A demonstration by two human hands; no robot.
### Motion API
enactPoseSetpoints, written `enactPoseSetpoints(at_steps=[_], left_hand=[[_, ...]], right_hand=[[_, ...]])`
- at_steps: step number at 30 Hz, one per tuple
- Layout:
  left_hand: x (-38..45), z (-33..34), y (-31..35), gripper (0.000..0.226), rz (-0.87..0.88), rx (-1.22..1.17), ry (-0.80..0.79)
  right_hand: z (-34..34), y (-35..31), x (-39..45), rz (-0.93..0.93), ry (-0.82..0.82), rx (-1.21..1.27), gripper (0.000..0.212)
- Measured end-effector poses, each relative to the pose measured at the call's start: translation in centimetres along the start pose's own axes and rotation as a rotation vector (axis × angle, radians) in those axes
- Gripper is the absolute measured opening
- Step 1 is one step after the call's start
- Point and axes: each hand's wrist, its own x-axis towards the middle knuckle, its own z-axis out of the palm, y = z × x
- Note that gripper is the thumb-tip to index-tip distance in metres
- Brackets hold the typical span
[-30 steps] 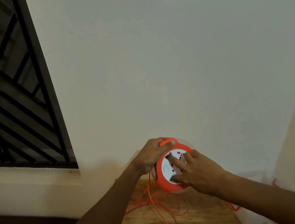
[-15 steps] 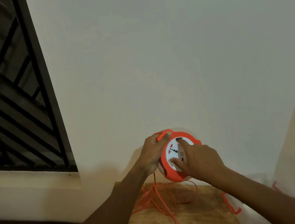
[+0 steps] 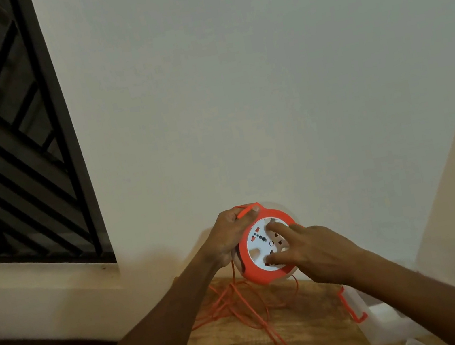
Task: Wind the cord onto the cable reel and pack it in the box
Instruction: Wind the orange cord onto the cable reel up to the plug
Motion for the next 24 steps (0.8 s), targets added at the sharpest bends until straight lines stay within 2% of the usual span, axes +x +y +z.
enactPoseSetpoints(at_steps=[7, 12, 16, 18, 24], left_hand=[[-0.5, -0.2, 0.2, 0.026, 0.002, 0.053, -0.027], [-0.8, 0.4, -0.2, 0.033, 0.004, 0.060, -0.051], [-1.1, 0.2, -0.2, 0.032, 0.000, 0.046, -0.046], [-1.0, 0.1, -0.3, 0.032, -0.002, 0.025, -0.035], [-0.8, 0.9, -0.5, 0.034, 0.018, -0.072, 0.082]], right_hand=[[-0.1, -1.2, 0.4, 0.014, -0.027, -0.021, 0.073], [-0.1, -2.6, 1.4, 0.060, -0.092, -0.080, 0.069], [0.3, -2.6, 1.7, 0.072, -0.082, -0.115, 0.073], [0.5, -2.7, 1.9, 0.140, -0.038, -0.075, 0.073], [0.8, -3.2, 2.0, 0.517, 0.139, 0.305, 0.068]])
